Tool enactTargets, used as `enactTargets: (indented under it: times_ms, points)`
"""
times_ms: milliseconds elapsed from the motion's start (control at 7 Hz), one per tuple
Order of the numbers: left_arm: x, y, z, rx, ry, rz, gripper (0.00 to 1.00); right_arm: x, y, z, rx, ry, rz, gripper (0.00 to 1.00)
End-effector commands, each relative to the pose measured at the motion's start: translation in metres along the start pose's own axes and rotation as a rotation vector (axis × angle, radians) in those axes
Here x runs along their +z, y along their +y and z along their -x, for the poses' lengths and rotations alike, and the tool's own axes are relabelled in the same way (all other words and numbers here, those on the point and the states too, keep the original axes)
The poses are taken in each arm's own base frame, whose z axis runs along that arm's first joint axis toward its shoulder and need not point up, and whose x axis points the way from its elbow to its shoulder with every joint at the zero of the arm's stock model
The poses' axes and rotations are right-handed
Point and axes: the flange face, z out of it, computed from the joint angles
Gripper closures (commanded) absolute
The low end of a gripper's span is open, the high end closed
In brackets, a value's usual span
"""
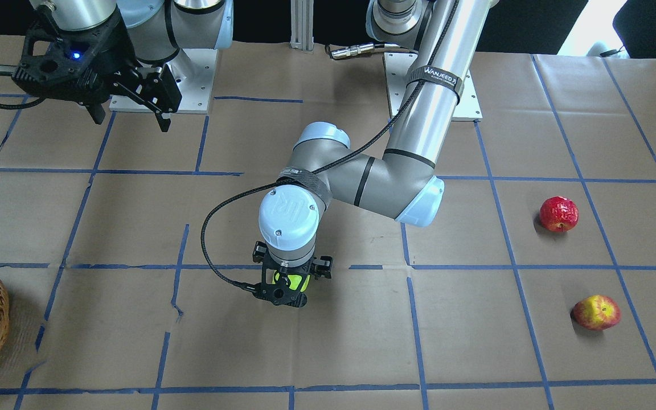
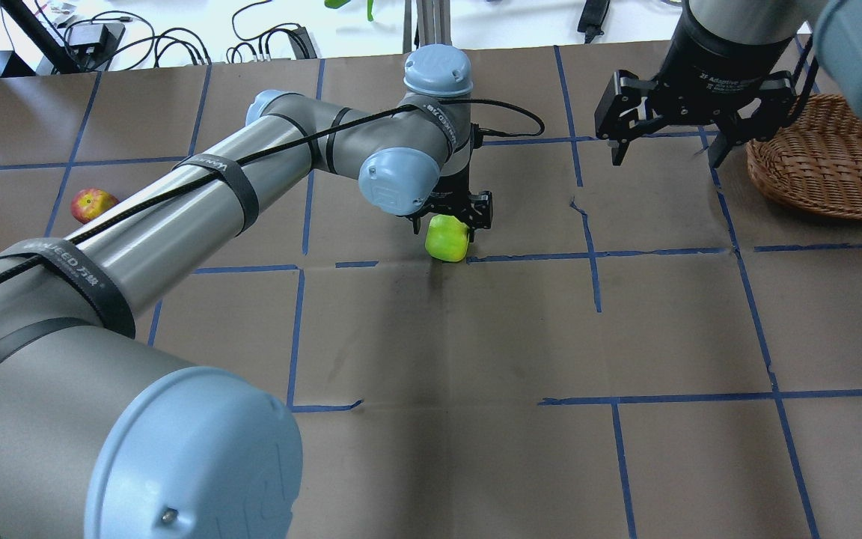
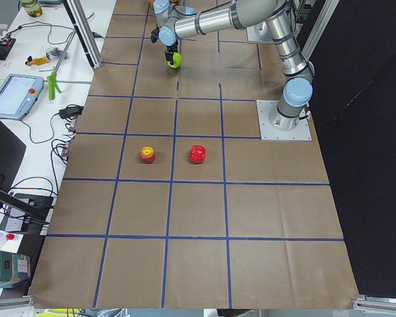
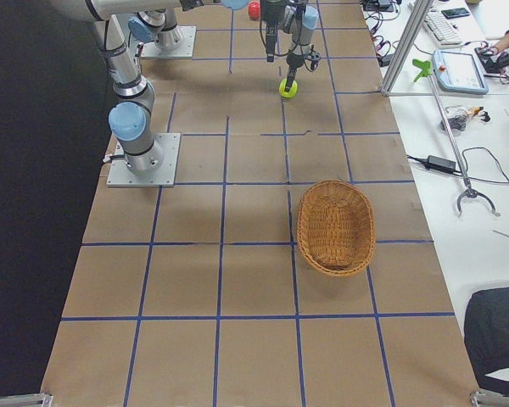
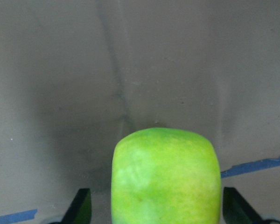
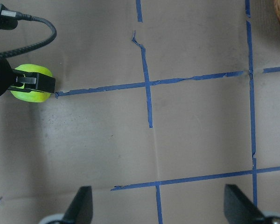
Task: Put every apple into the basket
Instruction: 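Carry the green apple to the table centre and release it, then raise the left gripper and move it back toward the red apple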
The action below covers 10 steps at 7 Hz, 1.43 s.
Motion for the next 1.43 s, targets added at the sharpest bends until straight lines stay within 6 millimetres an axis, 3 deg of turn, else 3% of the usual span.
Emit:
enactTargets:
  times_ms: [0, 143, 286, 429, 571, 857, 1143, 1286]
  points:
    - [-0.048, 0.002, 0.003, -0.009, 0.028, -0.060, 0.02, 0.000, 0.000, 0.000, 0.000, 0.000, 0.001, 0.00]
    - [-0.112, 0.015, 0.032, -0.054, 0.052, -0.092, 0.02, 0.000, 0.000, 0.000, 0.000, 0.000, 0.002, 0.00]
    - [-0.172, 0.035, 0.092, -0.125, 0.058, -0.104, 0.02, 0.001, 0.000, 0.000, 0.000, 0.001, 0.004, 0.00]
    - [-0.213, 0.063, 0.153, -0.189, 0.059, -0.108, 0.02, 0.001, 0.000, 0.000, 0.000, 0.001, 0.004, 0.00]
    - [-0.235, 0.084, 0.216, -0.150, 0.050, -0.095, 0.02, 0.002, 0.000, -0.001, 0.001, 0.003, 0.008, 0.00]
    - [-0.253, 0.118, 0.323, -0.073, -0.004, -0.055, 0.02, 0.001, 0.000, 0.000, -0.002, -0.001, 0.002, 0.00]
    - [-0.232, 0.157, 0.438, -0.003, -0.019, 0.006, 0.02, 0.003, 0.004, 0.006, -0.014, -0.008, 0.008, 0.00]
    - [-0.208, 0.182, 0.475, 0.038, 0.017, 0.031, 0.02, 0.008, 0.006, 0.012, -0.022, -0.010, 0.017, 0.00]
